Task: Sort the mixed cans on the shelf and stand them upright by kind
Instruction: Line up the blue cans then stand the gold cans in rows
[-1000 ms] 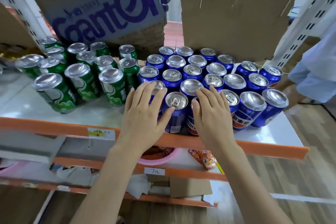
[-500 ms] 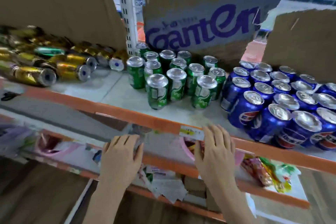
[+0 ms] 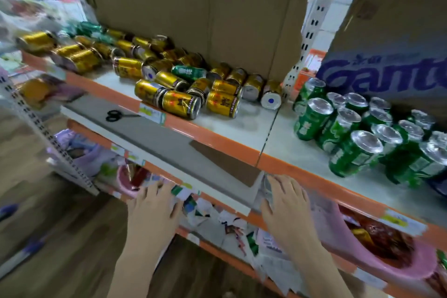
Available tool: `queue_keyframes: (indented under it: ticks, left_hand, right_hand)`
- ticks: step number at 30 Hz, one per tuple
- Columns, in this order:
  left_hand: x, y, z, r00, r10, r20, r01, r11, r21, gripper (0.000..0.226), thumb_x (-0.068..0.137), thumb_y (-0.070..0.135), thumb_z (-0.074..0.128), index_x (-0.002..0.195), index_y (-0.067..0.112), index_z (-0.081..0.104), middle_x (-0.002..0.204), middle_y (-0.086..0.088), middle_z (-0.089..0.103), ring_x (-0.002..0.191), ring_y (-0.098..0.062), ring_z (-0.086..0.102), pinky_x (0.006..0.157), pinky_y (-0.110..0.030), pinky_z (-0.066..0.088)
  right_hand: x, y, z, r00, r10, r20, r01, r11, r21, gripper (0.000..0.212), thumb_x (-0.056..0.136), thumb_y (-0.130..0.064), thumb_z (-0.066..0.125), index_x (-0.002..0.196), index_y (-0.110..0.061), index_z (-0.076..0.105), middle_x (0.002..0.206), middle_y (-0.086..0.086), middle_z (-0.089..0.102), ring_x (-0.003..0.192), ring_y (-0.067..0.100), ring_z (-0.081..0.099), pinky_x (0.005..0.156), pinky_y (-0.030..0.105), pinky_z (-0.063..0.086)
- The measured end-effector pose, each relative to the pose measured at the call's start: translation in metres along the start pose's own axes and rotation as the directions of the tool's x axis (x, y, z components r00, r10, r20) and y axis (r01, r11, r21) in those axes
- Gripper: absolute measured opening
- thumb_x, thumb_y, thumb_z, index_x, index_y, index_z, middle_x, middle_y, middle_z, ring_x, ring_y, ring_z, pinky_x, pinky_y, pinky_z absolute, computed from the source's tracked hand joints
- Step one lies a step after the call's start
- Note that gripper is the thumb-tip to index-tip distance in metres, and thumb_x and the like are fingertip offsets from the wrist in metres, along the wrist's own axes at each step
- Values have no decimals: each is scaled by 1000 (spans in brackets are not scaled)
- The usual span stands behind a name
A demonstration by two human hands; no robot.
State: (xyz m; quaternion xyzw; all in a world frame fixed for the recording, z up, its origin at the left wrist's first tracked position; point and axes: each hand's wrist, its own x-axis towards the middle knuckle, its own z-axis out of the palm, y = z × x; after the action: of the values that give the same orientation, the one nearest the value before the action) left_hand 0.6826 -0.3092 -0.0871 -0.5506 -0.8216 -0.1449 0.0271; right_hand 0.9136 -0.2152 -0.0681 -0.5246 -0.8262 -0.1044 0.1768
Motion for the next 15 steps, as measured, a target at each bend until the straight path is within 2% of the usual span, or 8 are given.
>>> queue_keyframes:
  ticks: [2, 4, 6, 8, 10, 12, 14, 15]
  left_hand:
    - [9, -14, 8, 997, 6, 75, -4, 1000, -25, 39, 59, 19, 86, 92, 8, 68, 90, -14, 67, 79, -39, 65, 56, -45, 52]
    - [24, -29, 10, 996, 12, 89, -10, 1000, -21, 42, 55, 23, 88, 91, 12, 69, 88, -10, 68, 76, -35, 66, 54, -42, 53]
    - [47, -48, 10, 997, 3, 76, -3, 1000, 7, 42, 56, 27, 88, 91, 14, 69, 85, -5, 67, 73, -30, 66, 55, -38, 52]
    - [77, -71, 8, 995, -42, 91, 38, 998, 40, 38, 68, 32, 80, 99, 16, 67, 93, -4, 66, 82, -29, 64, 63, -39, 52]
    - [112, -91, 1, 995, -68, 73, 66, 997, 34, 35, 81, 36, 67, 111, 19, 63, 107, -4, 64, 98, -29, 60, 76, -41, 50]
    - [151, -105, -11, 997, -63, 36, 61, 997, 51, 37, 85, 36, 62, 118, 18, 61, 116, -6, 62, 106, -29, 57, 84, -43, 47]
    - [190, -113, -25, 999, -41, -5, 41, 996, 84, 38, 83, 33, 66, 116, 15, 62, 117, -9, 61, 105, -32, 58, 83, -45, 48]
    - [209, -118, -31, 999, -20, -44, 24, 996, 92, 37, 80, 31, 69, 113, 13, 64, 114, -11, 62, 101, -35, 59, 80, -45, 49]
  right_hand:
    - [18, -14, 10, 1000, 8, 14, -9, 1000, 14, 39, 66, -24, 70, 101, -7, 69, 98, 7, 69, 91, 28, 67, 76, 42, 54]
    - [38, -30, 21, 999, 31, 35, -32, 998, 50, 45, 62, -22, 82, 103, -7, 68, 98, 8, 68, 92, 28, 67, 77, 43, 54]
    - [63, -47, 33, 999, 26, 22, -28, 995, 100, 48, 61, -20, 84, 104, -7, 68, 99, 8, 68, 93, 29, 66, 78, 44, 53]
    - [93, -63, 44, 1000, 14, -26, -10, 989, 150, 44, 63, -16, 83, 103, -6, 67, 97, 9, 68, 92, 30, 66, 78, 43, 53]
    - [126, -77, 53, 996, 22, -81, -6, 981, 193, 38, 67, -14, 80, 101, -4, 67, 94, 9, 68, 88, 30, 66, 76, 41, 53]
    - [162, -90, 60, 990, 43, -133, -12, 974, 228, 29, 78, -22, 63, 101, -4, 67, 95, 10, 67, 86, 31, 65, 74, 40, 53]
    - [202, -103, 67, 988, 50, -148, -7, 961, 277, 39, 81, -28, 46, 103, -4, 66, 97, 11, 66, 90, 32, 63, 78, 40, 51]
    - [222, -110, 70, 985, 55, -161, -3, 952, 306, 39, 82, -28, 46, 104, -3, 66, 97, 12, 66, 92, 33, 62, 80, 41, 50]
